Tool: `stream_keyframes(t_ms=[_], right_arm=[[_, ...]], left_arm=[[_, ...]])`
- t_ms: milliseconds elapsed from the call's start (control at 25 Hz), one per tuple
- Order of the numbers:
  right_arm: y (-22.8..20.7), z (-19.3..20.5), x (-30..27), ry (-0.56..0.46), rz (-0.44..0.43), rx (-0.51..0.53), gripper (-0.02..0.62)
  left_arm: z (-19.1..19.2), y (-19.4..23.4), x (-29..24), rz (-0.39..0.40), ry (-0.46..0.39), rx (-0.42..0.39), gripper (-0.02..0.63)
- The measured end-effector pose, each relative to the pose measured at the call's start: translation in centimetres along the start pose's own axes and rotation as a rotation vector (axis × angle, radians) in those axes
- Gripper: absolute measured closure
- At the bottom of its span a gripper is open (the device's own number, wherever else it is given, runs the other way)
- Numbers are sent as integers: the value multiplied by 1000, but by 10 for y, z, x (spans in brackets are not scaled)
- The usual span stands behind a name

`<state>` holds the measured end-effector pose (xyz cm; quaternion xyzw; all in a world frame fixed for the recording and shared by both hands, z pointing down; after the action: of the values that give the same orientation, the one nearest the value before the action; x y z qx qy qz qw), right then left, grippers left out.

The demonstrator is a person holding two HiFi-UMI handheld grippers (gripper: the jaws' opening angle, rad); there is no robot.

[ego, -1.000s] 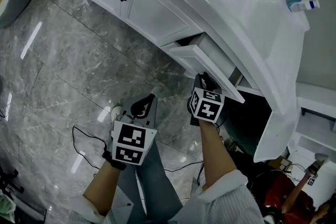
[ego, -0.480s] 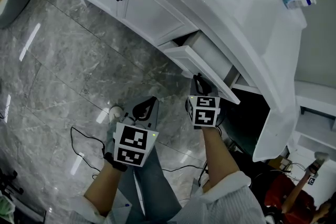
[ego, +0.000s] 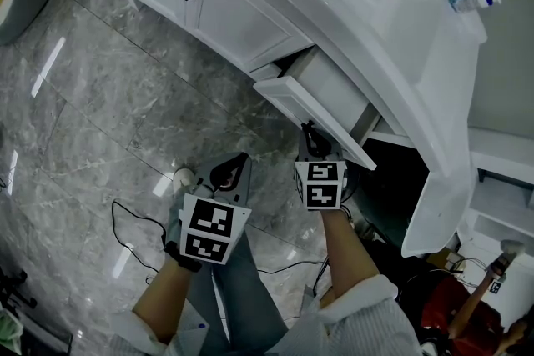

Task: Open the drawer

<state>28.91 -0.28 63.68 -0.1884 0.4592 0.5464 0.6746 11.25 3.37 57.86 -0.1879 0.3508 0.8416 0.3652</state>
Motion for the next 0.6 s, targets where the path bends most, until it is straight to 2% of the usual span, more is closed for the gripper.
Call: stream_keyframes(t_ms=[600], right_arm=[[24,13,12,-13,6,22,561]], left_arm=[[6,-8,3,-7,0,-5,592]])
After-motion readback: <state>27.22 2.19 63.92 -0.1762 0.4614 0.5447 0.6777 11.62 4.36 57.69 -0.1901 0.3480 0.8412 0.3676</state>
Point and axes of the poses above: the fingertips, and each gripper's own axes: x backward along the fingers, y to its left, z out of its underside, the point moved 3 cm from there along x, backward along the fingers
